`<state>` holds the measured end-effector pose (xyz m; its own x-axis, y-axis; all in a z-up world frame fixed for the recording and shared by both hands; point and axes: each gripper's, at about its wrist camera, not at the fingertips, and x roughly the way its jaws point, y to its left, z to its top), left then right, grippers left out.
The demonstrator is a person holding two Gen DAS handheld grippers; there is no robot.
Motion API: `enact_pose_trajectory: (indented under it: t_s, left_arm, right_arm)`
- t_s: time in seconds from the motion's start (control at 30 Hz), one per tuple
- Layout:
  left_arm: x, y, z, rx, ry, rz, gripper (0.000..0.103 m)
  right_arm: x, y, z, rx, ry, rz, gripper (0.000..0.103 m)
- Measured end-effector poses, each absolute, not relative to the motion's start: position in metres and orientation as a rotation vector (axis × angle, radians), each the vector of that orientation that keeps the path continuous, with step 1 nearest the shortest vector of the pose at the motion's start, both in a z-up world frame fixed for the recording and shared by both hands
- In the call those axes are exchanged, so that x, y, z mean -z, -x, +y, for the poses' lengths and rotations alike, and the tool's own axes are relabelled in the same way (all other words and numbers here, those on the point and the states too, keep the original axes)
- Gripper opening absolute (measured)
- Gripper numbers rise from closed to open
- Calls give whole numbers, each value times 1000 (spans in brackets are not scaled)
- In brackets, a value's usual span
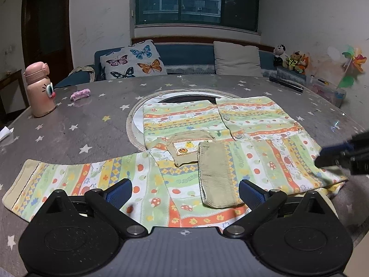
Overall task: Fold clothes
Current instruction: 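Grasp the other sleeve edge with the left gripper and straighten it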
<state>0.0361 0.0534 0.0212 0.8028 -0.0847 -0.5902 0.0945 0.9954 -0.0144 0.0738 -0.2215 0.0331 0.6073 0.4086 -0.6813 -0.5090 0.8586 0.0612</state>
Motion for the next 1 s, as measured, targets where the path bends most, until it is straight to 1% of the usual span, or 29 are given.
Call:
enact_pose_trajectory:
  t_s: [0.13, 0.37, 0.47, 0.5, 0.67, 0.77, 0.8, 1.0]
  left_arm:
    - [-20, -37, 54, 76, -27, 632, 100]
    - [-20, -42, 53, 41, -36, 635, 100]
    - [-18, -46, 49, 30, -52, 639, 100]
    - [-17, -47, 47, 22, -63, 642, 100]
    - [-7, -50, 44, -17, -121, 656, 100]
    - [-5, -49, 52, -40, -105, 661, 99]
    - [-6, -47, 58, -51, -88, 657, 98]
    - [-11, -35, 94, -179, -30, 645, 86]
  right_arm:
    - [-16, -75, -247, -461, 113, 790, 25]
    - [-28, -86, -251, -442, 103, 731, 25]
    - [-28, -102, -243, -448, 90, 699, 29]
    - [-26, -107, -239, -446, 92, 694, 32]
    - [-12, -120, -229, -428, 123, 711, 34]
    - [-8, -119, -228, -437, 133, 710, 38]
    - [-9, -119, -228, -441, 133, 710, 40]
    - [-13, -118, -227, -450, 130, 709, 41]
